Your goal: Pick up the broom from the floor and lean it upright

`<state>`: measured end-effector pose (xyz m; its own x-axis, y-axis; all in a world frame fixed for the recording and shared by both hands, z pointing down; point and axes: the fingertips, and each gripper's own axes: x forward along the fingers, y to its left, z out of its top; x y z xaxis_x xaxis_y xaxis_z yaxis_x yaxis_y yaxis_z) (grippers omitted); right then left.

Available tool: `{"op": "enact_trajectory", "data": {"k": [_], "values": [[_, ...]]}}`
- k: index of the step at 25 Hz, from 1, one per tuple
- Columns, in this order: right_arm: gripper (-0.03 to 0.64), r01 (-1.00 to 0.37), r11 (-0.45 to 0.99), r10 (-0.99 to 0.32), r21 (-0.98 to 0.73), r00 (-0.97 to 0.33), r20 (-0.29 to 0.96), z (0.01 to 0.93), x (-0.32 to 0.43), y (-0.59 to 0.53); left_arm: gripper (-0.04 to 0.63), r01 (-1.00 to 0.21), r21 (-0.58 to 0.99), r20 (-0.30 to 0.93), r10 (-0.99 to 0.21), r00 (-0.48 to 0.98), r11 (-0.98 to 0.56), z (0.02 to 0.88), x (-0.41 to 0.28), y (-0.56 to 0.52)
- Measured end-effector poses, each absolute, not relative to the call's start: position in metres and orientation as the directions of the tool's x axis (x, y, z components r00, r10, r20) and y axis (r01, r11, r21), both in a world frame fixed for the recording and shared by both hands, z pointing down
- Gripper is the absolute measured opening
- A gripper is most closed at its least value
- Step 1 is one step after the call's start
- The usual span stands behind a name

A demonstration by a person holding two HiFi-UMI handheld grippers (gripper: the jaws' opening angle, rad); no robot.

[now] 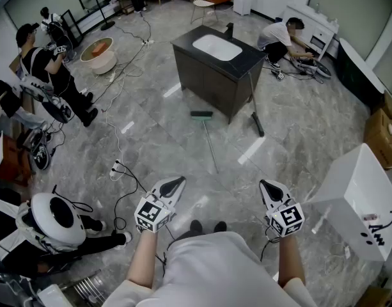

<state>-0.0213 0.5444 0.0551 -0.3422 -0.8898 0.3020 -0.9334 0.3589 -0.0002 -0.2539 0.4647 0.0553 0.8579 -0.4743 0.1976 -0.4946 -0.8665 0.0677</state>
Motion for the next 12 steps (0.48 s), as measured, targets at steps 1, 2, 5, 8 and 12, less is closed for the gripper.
{"op": "enact_trajectory", "data": {"k": [1,2,5,8,12], "values": [[-0.002,-0.933,0.360,-0.889,0.000,-0.343,0.302,0.055,-0.021,0.545,0.010,-0.493,0.068,0.198,-0.472,0.859,-0.868,0.055,-0.252,0.466],[-0.002,-0.932,0.362,-0.889,0.001,-0.344,0.302,0.055,-0.020,0.546,0.010,-0.491,0.068,0.198,-0.470,0.860,-0.869,0.055,-0.251,0.467],[-0.002,-0.929,0.370,-0.886,0.002,-0.353,0.300,0.054,-0.020,0.548,0.010,-0.486,0.064,0.205,-0.465,0.861,-0.872,0.055,-0.248,0.472],[-0.002,-0.924,0.383,-0.883,0.004,-0.364,0.297,0.053,-0.020,0.548,0.010,-0.488,0.065,0.215,-0.466,0.859,-0.870,0.057,-0.244,0.477],[0.000,-0.915,0.403,-0.875,-0.006,-0.387,0.292,0.054,-0.016,0.551,0.010,-0.500,0.065,0.223,-0.476,0.851,-0.863,0.060,-0.238,0.482]]}}
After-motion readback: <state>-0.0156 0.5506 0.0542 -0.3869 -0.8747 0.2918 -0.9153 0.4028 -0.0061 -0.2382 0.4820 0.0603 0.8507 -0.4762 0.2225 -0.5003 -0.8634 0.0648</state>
